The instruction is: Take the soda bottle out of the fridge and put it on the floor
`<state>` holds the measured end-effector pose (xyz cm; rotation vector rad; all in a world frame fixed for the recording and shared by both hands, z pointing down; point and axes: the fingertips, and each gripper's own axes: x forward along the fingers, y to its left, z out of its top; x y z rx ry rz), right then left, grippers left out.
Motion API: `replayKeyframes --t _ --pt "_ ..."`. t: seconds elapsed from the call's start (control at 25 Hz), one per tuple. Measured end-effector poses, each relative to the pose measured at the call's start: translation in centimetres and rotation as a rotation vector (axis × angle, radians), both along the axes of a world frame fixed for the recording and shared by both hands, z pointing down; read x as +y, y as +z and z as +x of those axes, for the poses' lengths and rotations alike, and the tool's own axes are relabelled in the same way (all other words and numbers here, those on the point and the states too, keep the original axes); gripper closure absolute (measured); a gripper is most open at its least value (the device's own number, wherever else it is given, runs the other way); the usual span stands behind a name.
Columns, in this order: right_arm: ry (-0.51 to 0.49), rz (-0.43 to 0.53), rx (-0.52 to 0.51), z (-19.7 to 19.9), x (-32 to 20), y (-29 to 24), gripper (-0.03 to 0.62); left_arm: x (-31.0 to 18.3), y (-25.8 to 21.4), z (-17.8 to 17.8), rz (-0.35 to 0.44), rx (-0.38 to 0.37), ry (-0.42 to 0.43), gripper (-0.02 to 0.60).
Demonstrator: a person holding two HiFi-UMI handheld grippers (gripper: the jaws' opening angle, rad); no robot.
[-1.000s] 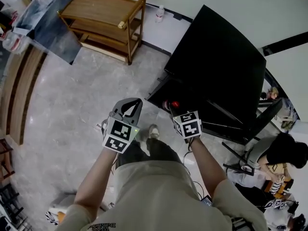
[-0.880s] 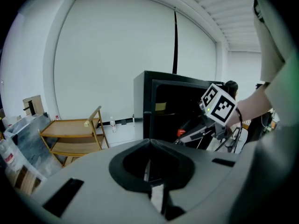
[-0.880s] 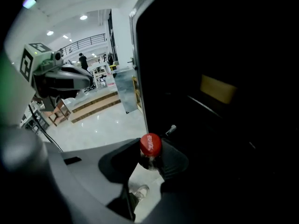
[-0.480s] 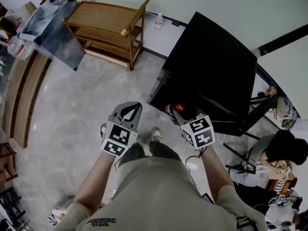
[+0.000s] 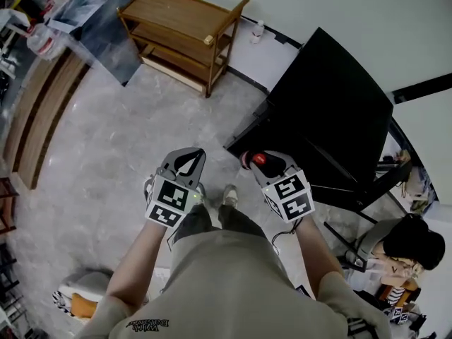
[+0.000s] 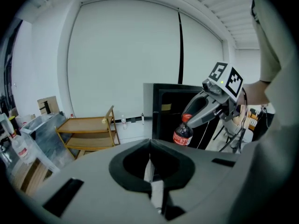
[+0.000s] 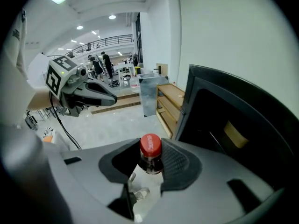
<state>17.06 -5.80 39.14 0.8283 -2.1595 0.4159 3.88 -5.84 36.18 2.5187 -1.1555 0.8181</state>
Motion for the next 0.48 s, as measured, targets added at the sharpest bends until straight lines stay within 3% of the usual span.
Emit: replayKeyframes --t 0.2,0.48 --pt "-0.139 0.001 -0.004 -5.1 -0.4 0.4 0.480 0.8 0.7 -4.4 0.017 -0.077 -0.098 0.575" --pt "-0.313 -0.004 -0.014 -12.7 -0.7 0.9 0.480 2.7 1.8 -10.9 -0.017 -0.105 -0.241 0.575"
